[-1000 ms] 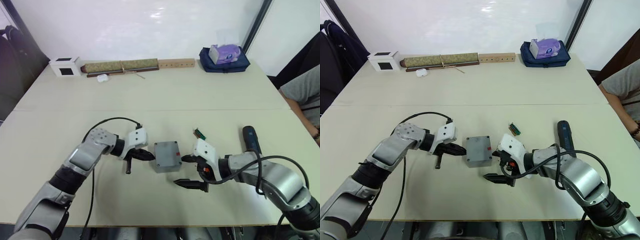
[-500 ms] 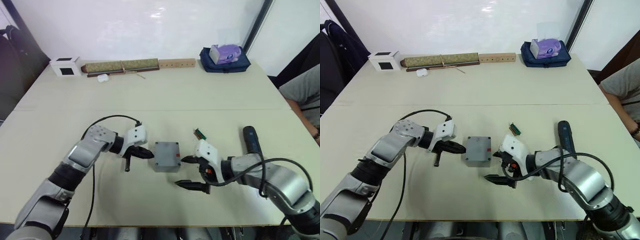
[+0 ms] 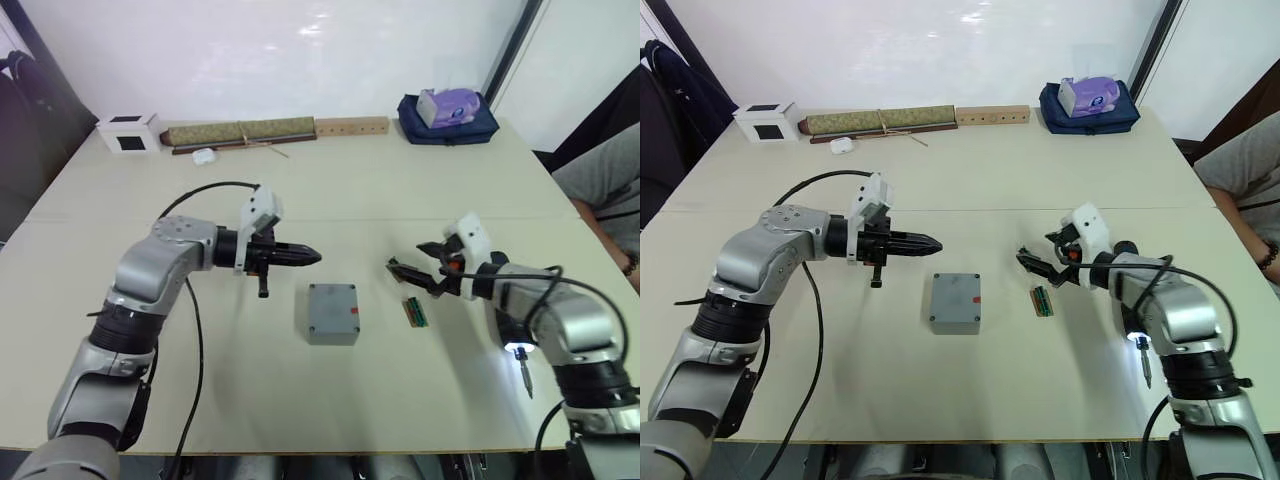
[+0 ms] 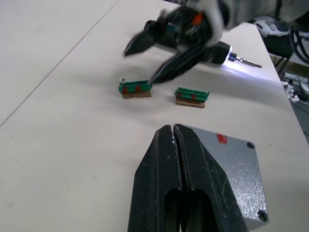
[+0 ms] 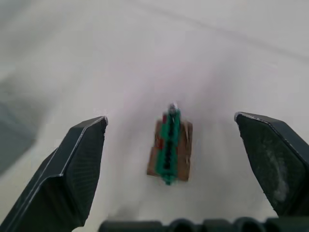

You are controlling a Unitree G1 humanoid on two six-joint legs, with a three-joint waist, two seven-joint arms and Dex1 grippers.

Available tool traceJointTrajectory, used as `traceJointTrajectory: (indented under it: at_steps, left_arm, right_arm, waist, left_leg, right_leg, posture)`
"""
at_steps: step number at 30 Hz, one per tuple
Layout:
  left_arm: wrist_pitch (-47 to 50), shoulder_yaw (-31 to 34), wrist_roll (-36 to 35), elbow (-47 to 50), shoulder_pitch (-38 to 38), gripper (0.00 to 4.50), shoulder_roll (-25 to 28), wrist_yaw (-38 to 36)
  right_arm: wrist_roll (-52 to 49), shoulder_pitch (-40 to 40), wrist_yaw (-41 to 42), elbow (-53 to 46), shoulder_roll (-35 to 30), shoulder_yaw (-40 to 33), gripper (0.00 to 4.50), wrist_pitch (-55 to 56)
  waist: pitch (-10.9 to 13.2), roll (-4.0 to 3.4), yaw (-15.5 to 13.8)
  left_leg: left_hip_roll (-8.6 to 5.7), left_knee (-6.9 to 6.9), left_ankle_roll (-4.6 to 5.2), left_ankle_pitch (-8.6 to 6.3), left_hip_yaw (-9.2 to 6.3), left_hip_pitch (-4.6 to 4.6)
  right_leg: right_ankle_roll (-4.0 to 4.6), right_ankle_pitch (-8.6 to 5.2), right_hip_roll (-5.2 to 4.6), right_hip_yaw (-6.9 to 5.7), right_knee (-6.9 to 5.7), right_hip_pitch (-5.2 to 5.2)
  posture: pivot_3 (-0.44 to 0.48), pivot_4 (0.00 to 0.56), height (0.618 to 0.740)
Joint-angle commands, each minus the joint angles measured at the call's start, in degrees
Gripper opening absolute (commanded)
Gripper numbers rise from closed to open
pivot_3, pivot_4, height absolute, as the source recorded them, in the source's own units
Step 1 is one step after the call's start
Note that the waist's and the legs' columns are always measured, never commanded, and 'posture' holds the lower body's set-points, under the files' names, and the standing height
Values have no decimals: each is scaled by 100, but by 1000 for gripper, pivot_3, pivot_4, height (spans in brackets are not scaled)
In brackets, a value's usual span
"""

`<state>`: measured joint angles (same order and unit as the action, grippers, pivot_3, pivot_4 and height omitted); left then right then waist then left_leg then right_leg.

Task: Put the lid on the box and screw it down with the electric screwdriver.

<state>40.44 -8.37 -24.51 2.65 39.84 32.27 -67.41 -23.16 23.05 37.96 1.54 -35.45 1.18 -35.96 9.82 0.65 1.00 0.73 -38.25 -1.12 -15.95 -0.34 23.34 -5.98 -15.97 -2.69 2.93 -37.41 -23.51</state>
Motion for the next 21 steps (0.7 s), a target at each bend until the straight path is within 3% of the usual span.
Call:
traceJointTrajectory:
  at_steps: [1,3,6,8,10,21]
  left_arm:
    - [-44,42,-74,236,10,0,29,73]
    - [-35,36,-85,279,-19,0,62,71]
    - [9,41,-100,336,-52,0,95,95]
    - [49,51,-125,359,-66,0,96,115]
    - [55,29,-123,393,-103,0,93,127]
    - [-61,-109,-32,317,-136,0,122,104]
  right_arm:
    - [227,193,47,183,127,-55,4443,490]
    - [282,206,82,242,177,-47,4443,567]
    - [334,245,101,317,263,-71,3751,676]
    - [407,278,97,386,300,-46,2901,727]
    - [466,298,108,398,333,-8,2380,760]
    - [568,250,142,307,360,-42,2380,711]
  waist:
    - [0,0,-5]
    - [0,0,-9]
    - [0,0,-12]
    - [0,0,-11]
    - [0,0,-16]
    - [0,0,-11]
  left_leg:
    - [0,-1,-4,2,-1,0]
    - [-1,-1,-5,3,-1,-1]
    - [-1,-2,-5,3,-1,-1]
    - [-1,-2,-5,3,-2,-1]
    - [-1,-2,-5,3,-2,-1]
    - [-1,-1,-6,3,-2,-1]
  right_leg:
    - [0,0,0,0,-2,0]
    - [0,0,-2,0,-4,1]
    - [0,0,-3,-1,-4,2]
    - [0,0,-2,-1,-5,1]
    - [0,0,-3,-1,-5,2]
    - [0,0,-2,-1,-5,1]
  posture:
    - [0,150,740]
    - [0,150,740]
    - [0,150,740]
    - [0,150,740]
    - [0,150,740]
    - [0,150,740]
